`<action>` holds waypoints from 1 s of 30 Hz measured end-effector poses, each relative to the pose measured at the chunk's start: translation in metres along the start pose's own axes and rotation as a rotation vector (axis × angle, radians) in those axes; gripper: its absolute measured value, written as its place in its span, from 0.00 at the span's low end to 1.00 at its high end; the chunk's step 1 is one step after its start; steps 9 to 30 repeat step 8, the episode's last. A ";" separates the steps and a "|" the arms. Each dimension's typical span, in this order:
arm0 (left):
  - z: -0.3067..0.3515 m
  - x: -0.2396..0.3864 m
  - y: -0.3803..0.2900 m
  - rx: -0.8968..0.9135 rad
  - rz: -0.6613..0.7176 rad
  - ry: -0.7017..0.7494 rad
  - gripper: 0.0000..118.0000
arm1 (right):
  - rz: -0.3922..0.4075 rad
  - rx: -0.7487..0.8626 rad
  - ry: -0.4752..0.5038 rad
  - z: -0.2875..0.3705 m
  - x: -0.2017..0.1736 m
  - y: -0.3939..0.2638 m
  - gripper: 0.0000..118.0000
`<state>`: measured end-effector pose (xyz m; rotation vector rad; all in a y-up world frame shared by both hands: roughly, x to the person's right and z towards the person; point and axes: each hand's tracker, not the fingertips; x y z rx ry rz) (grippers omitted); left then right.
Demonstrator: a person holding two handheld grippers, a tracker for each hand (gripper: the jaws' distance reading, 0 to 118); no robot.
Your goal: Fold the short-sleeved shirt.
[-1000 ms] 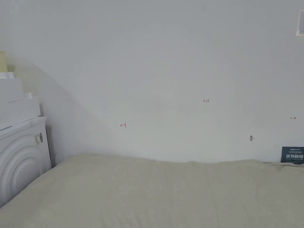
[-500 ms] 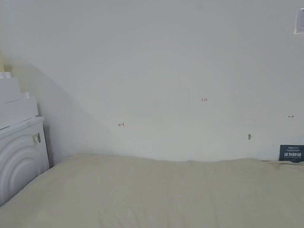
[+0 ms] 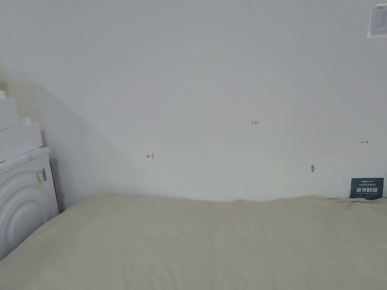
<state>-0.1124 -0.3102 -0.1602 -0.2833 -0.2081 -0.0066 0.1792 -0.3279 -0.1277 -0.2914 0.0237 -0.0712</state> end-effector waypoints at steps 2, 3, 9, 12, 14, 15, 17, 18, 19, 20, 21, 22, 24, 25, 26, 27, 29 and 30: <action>0.000 -0.001 0.000 -0.004 -0.001 0.002 1.00 | 0.008 -0.010 -0.007 -0.001 -0.001 0.000 0.98; 0.001 -0.001 0.000 0.000 -0.004 0.005 1.00 | 0.011 -0.014 -0.012 -0.002 -0.001 0.000 0.98; -0.006 -0.003 0.002 -0.022 -0.011 0.022 1.00 | 0.014 -0.027 -0.021 -0.009 -0.002 0.004 0.98; -0.006 -0.003 0.002 -0.022 -0.011 0.022 1.00 | 0.014 -0.027 -0.021 -0.009 -0.002 0.004 0.98; -0.006 -0.003 0.002 -0.022 -0.011 0.022 1.00 | 0.014 -0.027 -0.021 -0.009 -0.002 0.004 0.98; -0.006 -0.003 0.002 -0.022 -0.011 0.022 1.00 | 0.014 -0.027 -0.021 -0.009 -0.002 0.004 0.98; -0.006 -0.003 0.002 -0.022 -0.011 0.022 1.00 | 0.014 -0.027 -0.021 -0.009 -0.002 0.004 0.98; -0.006 -0.003 0.002 -0.022 -0.011 0.022 1.00 | 0.014 -0.027 -0.021 -0.009 -0.002 0.004 0.98; -0.006 -0.003 0.002 -0.022 -0.011 0.022 1.00 | 0.014 -0.027 -0.021 -0.009 -0.002 0.004 0.98; -0.006 -0.003 0.002 -0.022 -0.011 0.022 1.00 | 0.014 -0.027 -0.021 -0.009 -0.002 0.004 0.98; -0.006 -0.003 0.002 -0.022 -0.011 0.022 1.00 | 0.014 -0.027 -0.021 -0.009 -0.002 0.004 0.98; -0.006 -0.003 0.002 -0.022 -0.011 0.022 1.00 | 0.014 -0.027 -0.021 -0.009 -0.002 0.004 0.98; -0.006 -0.003 0.002 -0.022 -0.011 0.022 1.00 | 0.014 -0.027 -0.021 -0.009 -0.002 0.004 0.98; -0.006 -0.003 0.002 -0.022 -0.011 0.022 1.00 | 0.014 -0.027 -0.021 -0.009 -0.002 0.004 0.98; -0.006 -0.003 0.002 -0.022 -0.011 0.022 1.00 | 0.014 -0.027 -0.021 -0.009 -0.002 0.004 0.98; -0.006 -0.003 0.002 -0.022 -0.011 0.022 1.00 | 0.014 -0.027 -0.021 -0.009 -0.002 0.004 0.98; -0.006 -0.003 0.002 -0.022 -0.011 0.022 1.00 | 0.014 -0.027 -0.021 -0.009 -0.002 0.004 0.98; -0.006 -0.003 0.002 -0.022 -0.011 0.022 1.00 | 0.014 -0.027 -0.021 -0.009 -0.002 0.004 0.98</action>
